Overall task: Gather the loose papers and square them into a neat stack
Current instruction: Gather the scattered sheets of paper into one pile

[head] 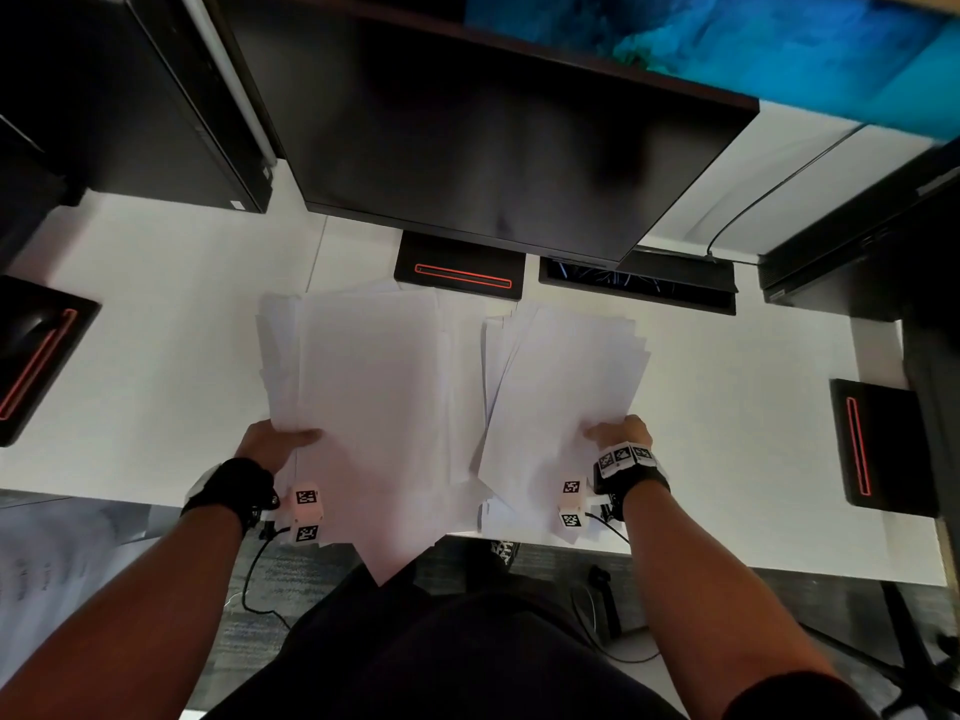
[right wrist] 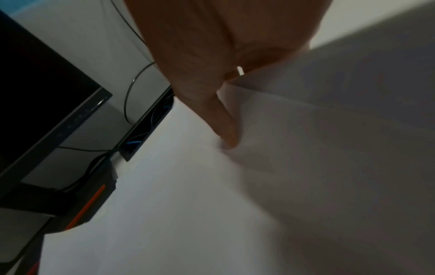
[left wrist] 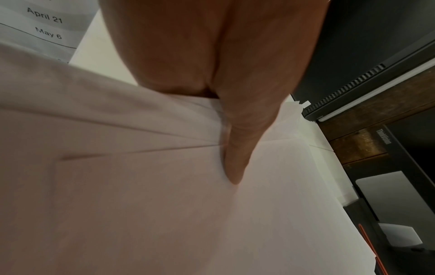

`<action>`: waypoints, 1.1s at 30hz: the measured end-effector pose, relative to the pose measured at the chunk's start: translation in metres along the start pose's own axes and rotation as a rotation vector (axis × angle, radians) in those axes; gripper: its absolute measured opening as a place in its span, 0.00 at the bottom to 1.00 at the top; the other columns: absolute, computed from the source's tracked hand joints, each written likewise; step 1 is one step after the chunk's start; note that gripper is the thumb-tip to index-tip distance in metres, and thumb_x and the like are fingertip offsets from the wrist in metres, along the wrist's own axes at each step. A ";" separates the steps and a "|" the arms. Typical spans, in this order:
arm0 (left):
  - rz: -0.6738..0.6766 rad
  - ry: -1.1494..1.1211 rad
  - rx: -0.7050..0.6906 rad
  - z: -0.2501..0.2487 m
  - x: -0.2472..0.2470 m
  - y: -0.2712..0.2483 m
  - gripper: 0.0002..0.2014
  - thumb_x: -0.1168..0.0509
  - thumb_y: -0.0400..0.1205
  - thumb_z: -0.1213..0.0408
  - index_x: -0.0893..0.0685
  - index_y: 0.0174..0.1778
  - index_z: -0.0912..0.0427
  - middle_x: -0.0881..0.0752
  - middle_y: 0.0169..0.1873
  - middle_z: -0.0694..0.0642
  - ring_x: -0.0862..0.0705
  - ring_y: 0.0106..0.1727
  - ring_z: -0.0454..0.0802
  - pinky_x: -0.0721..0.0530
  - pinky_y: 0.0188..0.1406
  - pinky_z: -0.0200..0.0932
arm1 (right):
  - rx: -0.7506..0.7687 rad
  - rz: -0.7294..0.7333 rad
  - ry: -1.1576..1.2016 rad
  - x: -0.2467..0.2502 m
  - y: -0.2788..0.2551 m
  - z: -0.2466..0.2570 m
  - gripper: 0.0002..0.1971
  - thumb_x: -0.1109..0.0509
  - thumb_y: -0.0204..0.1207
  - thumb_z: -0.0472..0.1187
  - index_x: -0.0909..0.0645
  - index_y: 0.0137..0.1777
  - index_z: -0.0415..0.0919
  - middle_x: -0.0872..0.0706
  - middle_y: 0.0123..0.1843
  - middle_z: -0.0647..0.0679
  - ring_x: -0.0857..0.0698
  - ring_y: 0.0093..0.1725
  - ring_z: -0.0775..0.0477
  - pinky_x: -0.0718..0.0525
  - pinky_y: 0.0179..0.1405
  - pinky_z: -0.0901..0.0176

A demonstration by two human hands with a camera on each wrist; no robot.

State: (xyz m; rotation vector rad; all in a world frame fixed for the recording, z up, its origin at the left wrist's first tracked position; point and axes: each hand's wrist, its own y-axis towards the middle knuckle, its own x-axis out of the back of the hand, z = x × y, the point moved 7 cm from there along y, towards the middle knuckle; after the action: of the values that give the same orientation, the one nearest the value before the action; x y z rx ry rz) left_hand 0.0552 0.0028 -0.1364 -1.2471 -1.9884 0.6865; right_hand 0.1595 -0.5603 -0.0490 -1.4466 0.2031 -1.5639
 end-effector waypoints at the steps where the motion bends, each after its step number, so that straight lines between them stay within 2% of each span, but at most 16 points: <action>1: -0.003 -0.010 -0.003 0.005 0.002 0.005 0.33 0.11 0.58 0.60 0.09 0.58 0.66 0.08 0.55 0.69 0.09 0.60 0.68 0.16 0.68 0.70 | 0.003 0.007 0.029 0.001 0.000 0.000 0.28 0.18 0.70 0.41 0.20 0.69 0.36 0.14 0.69 0.39 0.14 0.67 0.35 0.17 0.61 0.53; 3: 0.005 -0.007 0.001 0.006 0.001 0.007 0.40 0.10 0.50 0.55 0.09 0.59 0.67 0.07 0.54 0.68 0.09 0.59 0.68 0.15 0.67 0.69 | 0.016 0.071 -0.015 0.002 -0.001 -0.003 0.26 0.20 0.73 0.41 0.19 0.71 0.35 0.14 0.70 0.38 0.14 0.68 0.35 0.17 0.57 0.54; 5: 0.001 -0.004 -0.005 -0.003 -0.001 -0.004 0.33 0.11 0.59 0.62 0.11 0.60 0.69 0.08 0.56 0.70 0.10 0.60 0.69 0.16 0.68 0.69 | 0.060 0.099 -0.068 0.006 -0.002 -0.004 0.30 0.21 0.74 0.43 0.21 0.76 0.39 0.17 0.74 0.38 0.17 0.72 0.37 0.17 0.54 0.56; 7: -0.001 -0.001 -0.006 -0.012 -0.004 -0.015 0.26 0.15 0.67 0.70 0.12 0.61 0.71 0.09 0.57 0.72 0.11 0.61 0.69 0.17 0.70 0.69 | 0.123 0.163 -0.084 0.011 -0.004 -0.006 0.39 0.21 0.70 0.47 0.28 0.83 0.50 0.21 0.78 0.43 0.22 0.78 0.40 0.20 0.69 0.56; 8: -0.004 -0.003 -0.009 -0.015 -0.005 -0.018 0.25 0.16 0.69 0.72 0.12 0.62 0.71 0.10 0.58 0.72 0.11 0.62 0.69 0.17 0.70 0.69 | 0.207 0.159 -0.168 0.012 -0.003 -0.008 0.41 0.21 0.70 0.48 0.32 0.84 0.53 0.22 0.79 0.46 0.23 0.79 0.41 0.25 0.76 0.57; 9: 0.002 -0.010 -0.010 -0.016 -0.006 -0.021 0.24 0.17 0.69 0.73 0.12 0.62 0.71 0.10 0.58 0.71 0.11 0.61 0.69 0.17 0.70 0.68 | 0.238 0.146 -0.163 0.020 -0.005 -0.005 0.39 0.21 0.72 0.46 0.31 0.84 0.51 0.21 0.79 0.46 0.22 0.78 0.41 0.26 0.76 0.57; 12: -0.001 -0.019 -0.011 -0.018 -0.007 -0.024 0.22 0.18 0.71 0.73 0.12 0.60 0.69 0.10 0.55 0.69 0.11 0.60 0.68 0.17 0.70 0.67 | 0.239 0.060 -0.008 0.043 -0.006 -0.002 0.22 0.24 0.76 0.32 0.19 0.70 0.30 0.13 0.67 0.32 0.13 0.62 0.35 0.18 0.59 0.51; 14: 0.006 -0.026 -0.022 -0.020 -0.008 -0.026 0.20 0.17 0.70 0.72 0.11 0.58 0.67 0.09 0.55 0.69 0.11 0.60 0.68 0.17 0.70 0.67 | 0.234 0.027 0.107 0.058 -0.007 -0.009 0.14 0.26 0.73 0.28 0.15 0.58 0.29 0.10 0.58 0.29 0.12 0.50 0.35 0.15 0.51 0.45; 16: 0.013 -0.026 -0.033 -0.022 -0.009 -0.029 0.17 0.18 0.71 0.73 0.11 0.55 0.64 0.09 0.53 0.68 0.10 0.59 0.66 0.16 0.70 0.65 | 0.280 0.010 0.147 0.073 -0.012 -0.016 0.10 0.27 0.70 0.29 0.15 0.53 0.32 0.08 0.49 0.32 0.10 0.48 0.31 0.13 0.46 0.44; 20: 0.031 -0.033 -0.019 -0.022 -0.009 -0.031 0.14 0.17 0.70 0.72 0.10 0.49 0.61 0.08 0.52 0.67 0.09 0.57 0.66 0.15 0.69 0.67 | 0.335 0.069 0.442 0.101 -0.049 -0.018 0.14 0.29 0.74 0.25 0.14 0.57 0.39 0.06 0.50 0.39 0.08 0.53 0.32 0.10 0.51 0.42; 23: 0.030 -0.030 0.003 -0.020 -0.008 -0.031 0.15 0.16 0.69 0.72 0.09 0.48 0.61 0.08 0.53 0.69 0.09 0.57 0.68 0.15 0.68 0.69 | 0.395 0.205 0.605 0.108 -0.086 -0.010 0.16 0.32 0.79 0.22 0.15 0.60 0.41 0.05 0.50 0.45 0.06 0.49 0.43 0.08 0.39 0.55; 24: 0.027 -0.034 0.007 -0.020 -0.009 -0.032 0.15 0.16 0.68 0.73 0.09 0.49 0.61 0.08 0.53 0.69 0.09 0.57 0.68 0.15 0.68 0.68 | 0.422 0.233 0.639 0.107 -0.095 -0.005 0.17 0.32 0.79 0.21 0.15 0.61 0.40 0.05 0.51 0.44 0.06 0.50 0.42 0.08 0.40 0.57; 27: 0.016 -0.030 0.004 -0.024 -0.010 -0.039 0.19 0.16 0.68 0.74 0.10 0.54 0.67 0.08 0.51 0.67 0.09 0.56 0.66 0.14 0.67 0.65 | 0.476 0.333 0.697 0.081 -0.109 0.015 0.20 0.33 0.78 0.18 0.18 0.66 0.33 0.09 0.56 0.38 0.08 0.53 0.39 0.08 0.48 0.53; 29: 0.020 -0.068 0.009 -0.028 -0.012 -0.044 0.18 0.17 0.68 0.77 0.10 0.53 0.68 0.08 0.47 0.66 0.09 0.53 0.65 0.14 0.66 0.64 | 0.482 0.394 0.705 0.046 -0.120 0.035 0.21 0.33 0.77 0.16 0.19 0.68 0.31 0.09 0.57 0.37 0.08 0.53 0.40 0.08 0.53 0.49; 31: 0.020 -0.114 0.021 -0.032 -0.015 -0.050 0.16 0.19 0.69 0.80 0.10 0.51 0.68 0.09 0.44 0.64 0.10 0.50 0.64 0.13 0.63 0.63 | 0.489 0.434 0.683 0.005 -0.129 0.056 0.21 0.31 0.75 0.16 0.18 0.64 0.32 0.07 0.54 0.39 0.07 0.50 0.42 0.09 0.50 0.49; 33: 0.022 -0.137 0.032 -0.034 -0.016 -0.051 0.18 0.20 0.69 0.81 0.11 0.55 0.70 0.09 0.47 0.66 0.10 0.50 0.64 0.13 0.62 0.63 | 0.453 0.428 0.635 -0.037 -0.128 0.072 0.19 0.30 0.74 0.15 0.17 0.59 0.33 0.07 0.48 0.41 0.06 0.41 0.48 0.08 0.42 0.52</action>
State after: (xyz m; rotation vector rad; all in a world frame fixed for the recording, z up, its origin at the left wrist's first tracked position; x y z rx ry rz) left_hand 0.0581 -0.0298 -0.0820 -1.2336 -2.0679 0.8308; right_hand 0.1482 -0.4334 0.0330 -0.4865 0.4615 -1.5320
